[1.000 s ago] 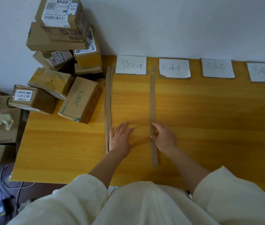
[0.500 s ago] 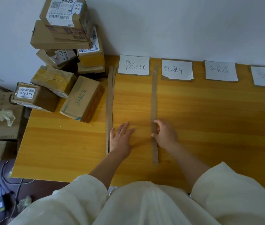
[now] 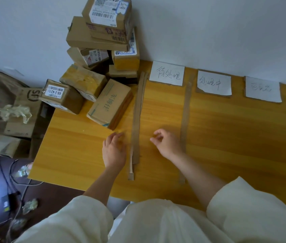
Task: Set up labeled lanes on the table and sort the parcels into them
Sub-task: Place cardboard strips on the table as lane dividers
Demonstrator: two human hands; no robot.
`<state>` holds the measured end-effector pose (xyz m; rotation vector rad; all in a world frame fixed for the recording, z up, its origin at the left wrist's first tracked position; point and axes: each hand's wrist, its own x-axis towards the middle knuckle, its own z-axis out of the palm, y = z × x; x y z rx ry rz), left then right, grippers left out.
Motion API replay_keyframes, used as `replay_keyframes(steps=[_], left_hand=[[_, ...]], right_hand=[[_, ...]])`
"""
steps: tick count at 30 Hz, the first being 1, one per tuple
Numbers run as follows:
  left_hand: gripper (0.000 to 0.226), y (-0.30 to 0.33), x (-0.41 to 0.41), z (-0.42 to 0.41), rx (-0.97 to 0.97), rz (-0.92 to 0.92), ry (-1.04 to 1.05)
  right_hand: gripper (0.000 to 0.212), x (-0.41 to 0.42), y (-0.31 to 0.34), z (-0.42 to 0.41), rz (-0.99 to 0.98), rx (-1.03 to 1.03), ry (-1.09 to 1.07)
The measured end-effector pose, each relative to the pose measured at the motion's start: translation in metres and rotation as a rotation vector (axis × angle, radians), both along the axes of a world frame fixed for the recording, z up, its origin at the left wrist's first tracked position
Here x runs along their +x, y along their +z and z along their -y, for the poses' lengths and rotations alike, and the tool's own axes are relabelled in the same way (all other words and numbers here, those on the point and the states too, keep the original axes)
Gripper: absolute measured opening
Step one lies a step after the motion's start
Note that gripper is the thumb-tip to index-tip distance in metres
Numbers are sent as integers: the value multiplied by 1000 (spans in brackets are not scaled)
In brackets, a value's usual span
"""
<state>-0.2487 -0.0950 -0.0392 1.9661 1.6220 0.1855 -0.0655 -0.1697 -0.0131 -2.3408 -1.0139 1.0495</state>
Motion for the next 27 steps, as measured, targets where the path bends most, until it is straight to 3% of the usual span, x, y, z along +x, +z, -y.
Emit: replay_keyframes(steps=[5, 13, 21, 27], left_hand=[[47, -15, -13, -7, -9, -94, -126], [38, -24, -22, -6, 38, -73, -153], [40, -27, -24, -6, 34, -61, -155], [41, -24, -24, -6, 19, -65, -153]], right_hand=[[42, -28, -6, -34, -25, -101, -2], [60, -62, -17, -64, 101, -147, -155], [51, -65, -19, -70, 0, -176, -279], [26, -58, -12, -60, -48, -85, -223]])
